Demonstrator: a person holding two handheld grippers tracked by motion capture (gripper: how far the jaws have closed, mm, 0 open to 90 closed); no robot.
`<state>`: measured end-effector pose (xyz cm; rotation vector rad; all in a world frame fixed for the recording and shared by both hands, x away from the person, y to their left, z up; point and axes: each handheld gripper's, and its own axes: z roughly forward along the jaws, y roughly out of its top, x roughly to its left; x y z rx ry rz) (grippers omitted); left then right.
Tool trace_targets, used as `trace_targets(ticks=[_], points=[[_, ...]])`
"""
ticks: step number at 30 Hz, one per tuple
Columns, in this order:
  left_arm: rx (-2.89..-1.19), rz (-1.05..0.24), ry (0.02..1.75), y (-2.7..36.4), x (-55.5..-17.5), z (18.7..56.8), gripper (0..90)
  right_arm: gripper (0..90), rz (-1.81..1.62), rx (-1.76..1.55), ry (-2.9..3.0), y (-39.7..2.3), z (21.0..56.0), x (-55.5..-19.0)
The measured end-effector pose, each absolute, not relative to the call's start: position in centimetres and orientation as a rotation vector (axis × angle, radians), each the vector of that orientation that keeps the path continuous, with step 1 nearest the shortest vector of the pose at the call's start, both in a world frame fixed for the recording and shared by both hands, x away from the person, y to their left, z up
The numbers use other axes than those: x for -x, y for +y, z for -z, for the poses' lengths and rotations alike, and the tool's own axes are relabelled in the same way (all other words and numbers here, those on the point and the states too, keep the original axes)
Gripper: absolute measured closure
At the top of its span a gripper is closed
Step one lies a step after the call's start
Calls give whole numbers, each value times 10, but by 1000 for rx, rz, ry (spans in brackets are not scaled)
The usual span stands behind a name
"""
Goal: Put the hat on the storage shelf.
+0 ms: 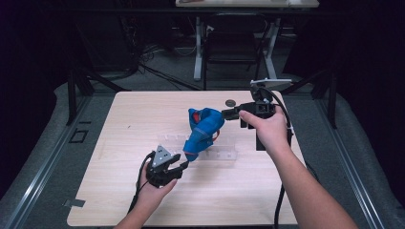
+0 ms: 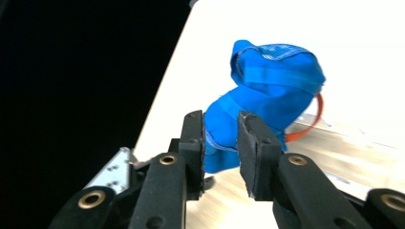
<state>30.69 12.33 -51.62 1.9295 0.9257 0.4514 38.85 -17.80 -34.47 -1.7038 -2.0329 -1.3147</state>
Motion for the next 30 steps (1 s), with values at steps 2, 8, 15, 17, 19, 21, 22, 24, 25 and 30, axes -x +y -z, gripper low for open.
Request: trace_targets(ticks=[2, 8, 15, 17, 19, 21, 22, 24, 25, 30], points=[[-1962, -443, 928, 129, -306, 517, 506, 697, 1305, 1721, -2087, -178, 345, -384], [-1980, -450, 941, 142, -302, 520, 471, 659, 1293, 1768, -2204, -181, 345, -375], [-1994, -469, 972, 162, -297, 524, 460, 639, 1283, 1830, -2228, -197, 356, -362], [-2005, -487, 972, 168, -295, 525, 460, 639, 1286, 1844, -2231, -202, 359, -359], [-2003, -493, 975, 172, -292, 526, 459, 639, 1297, 1853, -2229, -205, 361, -356], [-2008, -497, 973, 176, -290, 525, 459, 639, 1302, 1860, -2241, -207, 363, -352], [-2002, -496, 980, 179, -289, 525, 457, 638, 1297, 1864, -2243, -209, 364, -350], [-1998, -506, 986, 183, -288, 525, 456, 632, 1296, 1868, -2248, -211, 366, -345], [-1998, -506, 986, 183, -288, 525, 456, 626, 1302, 1868, -2247, -212, 367, -343], [-1982, -508, 1016, 197, -286, 528, 456, 610, 1296, 1873, -2285, -215, 374, -332]])
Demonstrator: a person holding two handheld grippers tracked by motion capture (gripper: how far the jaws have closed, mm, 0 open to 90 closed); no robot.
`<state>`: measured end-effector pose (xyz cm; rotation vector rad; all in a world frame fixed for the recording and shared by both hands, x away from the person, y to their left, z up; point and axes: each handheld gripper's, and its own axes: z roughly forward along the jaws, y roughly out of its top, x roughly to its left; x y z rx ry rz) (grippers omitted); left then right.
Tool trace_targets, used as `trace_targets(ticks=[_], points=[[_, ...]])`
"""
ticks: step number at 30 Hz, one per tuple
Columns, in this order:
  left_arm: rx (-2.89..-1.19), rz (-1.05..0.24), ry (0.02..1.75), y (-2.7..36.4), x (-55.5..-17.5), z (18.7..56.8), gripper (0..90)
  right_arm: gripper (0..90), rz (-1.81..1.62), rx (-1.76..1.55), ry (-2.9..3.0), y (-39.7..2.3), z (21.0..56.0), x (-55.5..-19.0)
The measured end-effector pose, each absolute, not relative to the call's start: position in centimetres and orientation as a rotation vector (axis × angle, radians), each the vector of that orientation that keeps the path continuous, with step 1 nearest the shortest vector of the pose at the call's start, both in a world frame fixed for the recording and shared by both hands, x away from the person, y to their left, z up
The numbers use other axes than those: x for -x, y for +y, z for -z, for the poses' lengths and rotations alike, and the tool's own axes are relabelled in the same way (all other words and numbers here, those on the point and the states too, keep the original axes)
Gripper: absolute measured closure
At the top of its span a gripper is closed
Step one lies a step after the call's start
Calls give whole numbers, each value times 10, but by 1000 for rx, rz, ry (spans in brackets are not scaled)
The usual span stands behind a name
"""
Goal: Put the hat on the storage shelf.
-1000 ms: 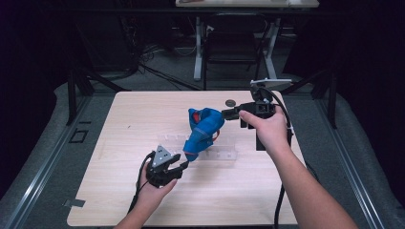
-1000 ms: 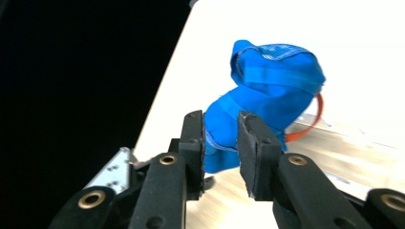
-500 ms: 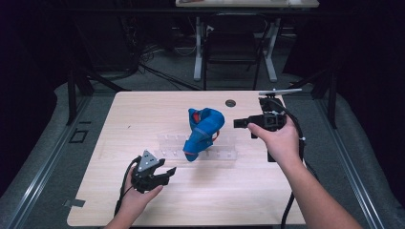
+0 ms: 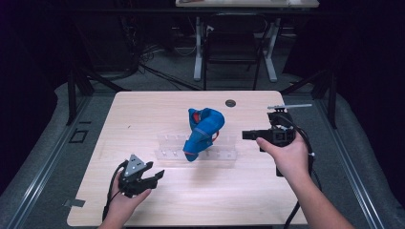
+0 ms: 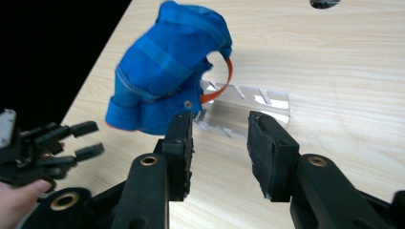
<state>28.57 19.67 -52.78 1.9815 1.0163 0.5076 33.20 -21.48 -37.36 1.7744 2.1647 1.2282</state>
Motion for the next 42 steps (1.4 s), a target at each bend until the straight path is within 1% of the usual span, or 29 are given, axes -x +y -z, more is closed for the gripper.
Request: trace_targets(ticks=[1, 4, 6, 9, 14, 16, 24, 25, 26, 29, 37, 42], points=[[-1976, -512, 1004, 202, -285, 530, 456, 603, -1166, -1746, 2159, -215, 376, -327], [-1964, -506, 1008, 208, -285, 535, 456, 591, -1162, -1712, 2145, -216, 379, -322], [-1957, -489, 1041, 217, -286, 542, 458, 584, -1147, -1726, 2154, -218, 387, -319], [-1944, -490, 1059, 220, -287, 544, 458, 578, -1129, -1712, 2140, -220, 393, -316], [-1940, -478, 1078, 224, -289, 548, 457, 577, -1080, -1704, 2136, -223, 414, -306], [-1942, -475, 1086, 224, -289, 548, 457, 576, -1084, -1699, 2128, -223, 417, -305], [-1929, -470, 1089, 223, -288, 551, 456, 556, -1031, -1626, 2078, -225, 450, -287], [-1930, -466, 1089, 223, -288, 551, 456, 556, -1031, -1626, 2078, -225, 450, -287], [-1932, -465, 1087, 222, -288, 551, 456, 554, -1010, -1614, 2075, -225, 457, -283], [-1930, -465, 1082, 221, -288, 551, 455, 548, -1010, -1619, 2065, -225, 464, -279], [-1940, -481, 1068, 219, -287, 553, 446, 509, -1013, -1588, 2038, -230, 498, -270], [-1941, -480, 1053, 218, -286, 553, 445, 494, -1021, -1550, 2006, -233, 511, -264]])
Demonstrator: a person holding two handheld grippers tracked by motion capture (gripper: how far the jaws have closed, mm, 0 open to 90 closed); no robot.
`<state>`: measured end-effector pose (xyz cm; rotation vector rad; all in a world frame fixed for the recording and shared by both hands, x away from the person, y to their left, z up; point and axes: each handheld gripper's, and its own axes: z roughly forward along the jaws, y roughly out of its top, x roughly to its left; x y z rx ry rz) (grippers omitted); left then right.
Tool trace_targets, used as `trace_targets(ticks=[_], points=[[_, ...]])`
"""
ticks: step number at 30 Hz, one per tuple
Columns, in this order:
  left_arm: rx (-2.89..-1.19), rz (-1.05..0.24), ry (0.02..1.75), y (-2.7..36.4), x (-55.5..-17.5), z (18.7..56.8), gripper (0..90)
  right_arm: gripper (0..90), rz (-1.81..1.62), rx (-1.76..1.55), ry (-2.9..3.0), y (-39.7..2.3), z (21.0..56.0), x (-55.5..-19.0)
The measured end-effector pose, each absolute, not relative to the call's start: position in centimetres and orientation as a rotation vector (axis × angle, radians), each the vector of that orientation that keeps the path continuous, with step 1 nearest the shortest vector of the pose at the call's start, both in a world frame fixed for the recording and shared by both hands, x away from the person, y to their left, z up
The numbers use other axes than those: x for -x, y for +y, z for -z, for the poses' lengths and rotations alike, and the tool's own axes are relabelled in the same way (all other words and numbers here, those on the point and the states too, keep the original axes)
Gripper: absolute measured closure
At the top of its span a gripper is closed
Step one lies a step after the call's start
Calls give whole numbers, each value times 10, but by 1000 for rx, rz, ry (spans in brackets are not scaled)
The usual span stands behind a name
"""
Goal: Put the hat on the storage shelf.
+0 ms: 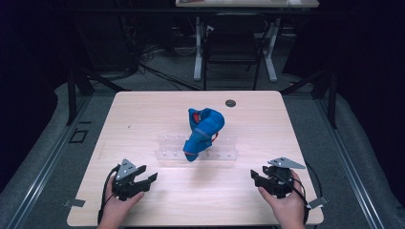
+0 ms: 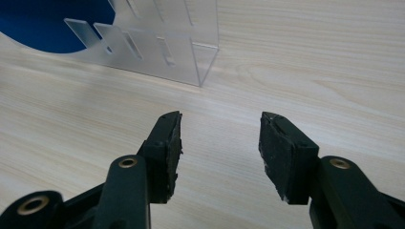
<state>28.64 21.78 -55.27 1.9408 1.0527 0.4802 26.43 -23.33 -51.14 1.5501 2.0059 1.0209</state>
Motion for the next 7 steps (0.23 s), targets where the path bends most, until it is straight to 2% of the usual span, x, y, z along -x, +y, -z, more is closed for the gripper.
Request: trace_targets(ticks=[7], points=[[-1956, -493, 1023, 202, -284, 549, 445, 482, -1048, -1494, 1954, -238, 519, -257]])
